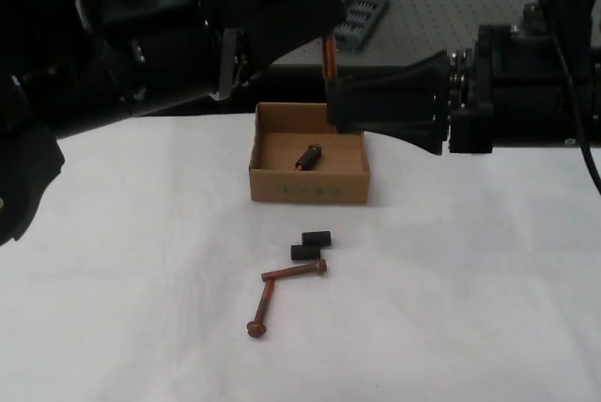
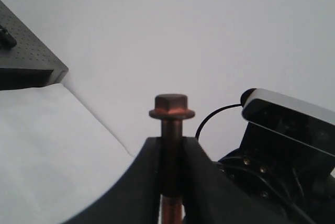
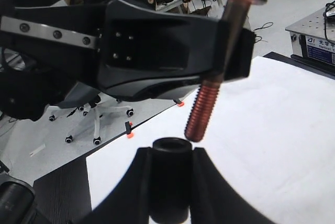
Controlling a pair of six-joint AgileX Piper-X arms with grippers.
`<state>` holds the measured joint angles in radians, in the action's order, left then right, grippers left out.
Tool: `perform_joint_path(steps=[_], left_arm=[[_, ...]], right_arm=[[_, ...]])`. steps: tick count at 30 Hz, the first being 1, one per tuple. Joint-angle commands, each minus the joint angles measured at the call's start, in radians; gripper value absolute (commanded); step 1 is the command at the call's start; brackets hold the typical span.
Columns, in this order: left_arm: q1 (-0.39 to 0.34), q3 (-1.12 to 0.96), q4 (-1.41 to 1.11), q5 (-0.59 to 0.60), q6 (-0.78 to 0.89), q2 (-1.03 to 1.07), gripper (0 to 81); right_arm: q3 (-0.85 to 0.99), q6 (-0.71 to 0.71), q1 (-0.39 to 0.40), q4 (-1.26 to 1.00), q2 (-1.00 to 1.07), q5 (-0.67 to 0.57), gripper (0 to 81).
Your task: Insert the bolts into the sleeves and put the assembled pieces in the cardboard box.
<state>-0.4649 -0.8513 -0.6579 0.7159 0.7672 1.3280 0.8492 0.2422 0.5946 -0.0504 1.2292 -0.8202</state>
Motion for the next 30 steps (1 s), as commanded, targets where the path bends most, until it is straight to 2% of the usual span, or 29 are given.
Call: perform_joint_path(steps=[1, 10, 20, 24, 30], left_arm=[[-0.005, -0.007, -0.040, 0.015, 0.016, -0.009, 0.6], [-0.047, -0.007, -0.063, 0.015, 0.015, -0.009, 0.6], [-0.047, -0.007, -0.063, 0.010, -0.050, -0.009, 0.6], [-0.047, -0.007, -0.063, -0.048, -0.058, -0.009, 0.6], [-0.047, -0.007, -0.060, -0.058, -0.099, -0.009, 0.6]], right_arm=[[0.002, 0.005, 0.002, -0.016, 0.002, 0.002, 1.9], [0.002, 0.008, 0.002, -0.011, 0.017, 0.002, 1.9], [0.002, 0.011, -0.001, -0.008, 0.017, -0.009, 1.9], [0.002, 0.013, -0.001, 0.010, 0.017, -0.027, 1.9], [0.002, 0.013, -0.001, 0.015, 0.017, -0.027, 1.9]])
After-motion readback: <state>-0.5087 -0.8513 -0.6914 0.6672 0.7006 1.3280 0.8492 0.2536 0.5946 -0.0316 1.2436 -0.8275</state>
